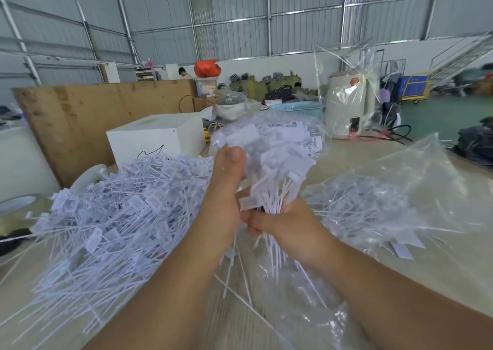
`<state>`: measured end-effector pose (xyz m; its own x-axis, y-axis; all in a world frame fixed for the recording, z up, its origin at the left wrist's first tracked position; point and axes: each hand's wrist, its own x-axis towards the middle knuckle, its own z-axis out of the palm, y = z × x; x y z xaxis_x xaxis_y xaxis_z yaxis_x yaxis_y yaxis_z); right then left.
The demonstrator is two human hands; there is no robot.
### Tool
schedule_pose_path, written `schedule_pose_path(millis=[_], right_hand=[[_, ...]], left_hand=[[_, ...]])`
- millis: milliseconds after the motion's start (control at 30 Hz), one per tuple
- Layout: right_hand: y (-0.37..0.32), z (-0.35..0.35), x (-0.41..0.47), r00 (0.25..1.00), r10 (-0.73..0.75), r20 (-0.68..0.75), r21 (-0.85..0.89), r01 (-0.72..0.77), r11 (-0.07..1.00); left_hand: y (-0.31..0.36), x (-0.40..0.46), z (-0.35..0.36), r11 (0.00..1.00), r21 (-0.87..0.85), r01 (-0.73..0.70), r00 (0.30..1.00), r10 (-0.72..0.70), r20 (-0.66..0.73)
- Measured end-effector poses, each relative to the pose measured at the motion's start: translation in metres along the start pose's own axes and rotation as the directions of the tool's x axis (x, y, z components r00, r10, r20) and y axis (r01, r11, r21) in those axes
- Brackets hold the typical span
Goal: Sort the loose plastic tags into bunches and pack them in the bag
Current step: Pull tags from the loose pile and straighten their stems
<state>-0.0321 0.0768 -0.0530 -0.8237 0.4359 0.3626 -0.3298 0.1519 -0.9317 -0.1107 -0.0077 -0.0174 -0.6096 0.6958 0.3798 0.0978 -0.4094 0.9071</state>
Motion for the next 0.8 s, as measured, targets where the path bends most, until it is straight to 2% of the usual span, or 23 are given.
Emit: schedule_pose_path(millis=[100,167,233,267,300,367,433,633,800], right_hand=[[-0.008,0.002,0.004,0.985,-0.106,-0.133,-0.039,0.102,0.994],[-0.017,0.004,0.004,0.965,-0.160,-0.206,-0.017,0.160,0.987],[-0.026,0.002,0.006,0.942,-0.199,-0.269,-0.021,0.201,0.979],[-0.029,0.000,0.007,0.934,-0.215,-0.284,-0.031,0.215,0.976],[-0.033,-0.002,0.008,0.930,-0.224,-0.292,-0.034,0.224,0.974],[-0.036,-0.007,0.010,0.928,-0.210,-0.307,0.002,0.221,0.975],[-0.037,-0.010,0.012,0.929,-0.182,-0.323,0.061,0.212,0.975],[-0.036,-0.011,0.014,0.913,-0.193,-0.360,0.075,0.234,0.969],[-0.034,-0.014,0.016,0.913,-0.200,-0.356,0.036,0.227,0.973]], left_hand=[[0.003,0.010,-0.008,0.996,-0.082,-0.041,0.998,0.038,-0.042],[-0.001,0.011,-0.010,0.996,-0.037,0.078,0.997,-0.078,0.006],[-0.009,0.009,-0.015,0.962,0.157,0.222,0.953,-0.248,0.174],[-0.013,0.007,-0.018,0.924,0.290,0.250,0.903,-0.330,0.273],[-0.016,0.005,-0.019,0.875,0.424,0.235,0.842,-0.401,0.361],[-0.019,-0.001,-0.016,0.742,0.666,0.077,0.745,-0.487,0.457],[-0.025,-0.004,-0.010,0.652,0.757,-0.048,0.748,-0.478,0.459],[-0.028,-0.004,-0.005,0.751,0.658,0.053,0.817,-0.411,0.404],[-0.028,0.001,-0.013,0.690,0.724,0.011,0.776,-0.462,0.429]])
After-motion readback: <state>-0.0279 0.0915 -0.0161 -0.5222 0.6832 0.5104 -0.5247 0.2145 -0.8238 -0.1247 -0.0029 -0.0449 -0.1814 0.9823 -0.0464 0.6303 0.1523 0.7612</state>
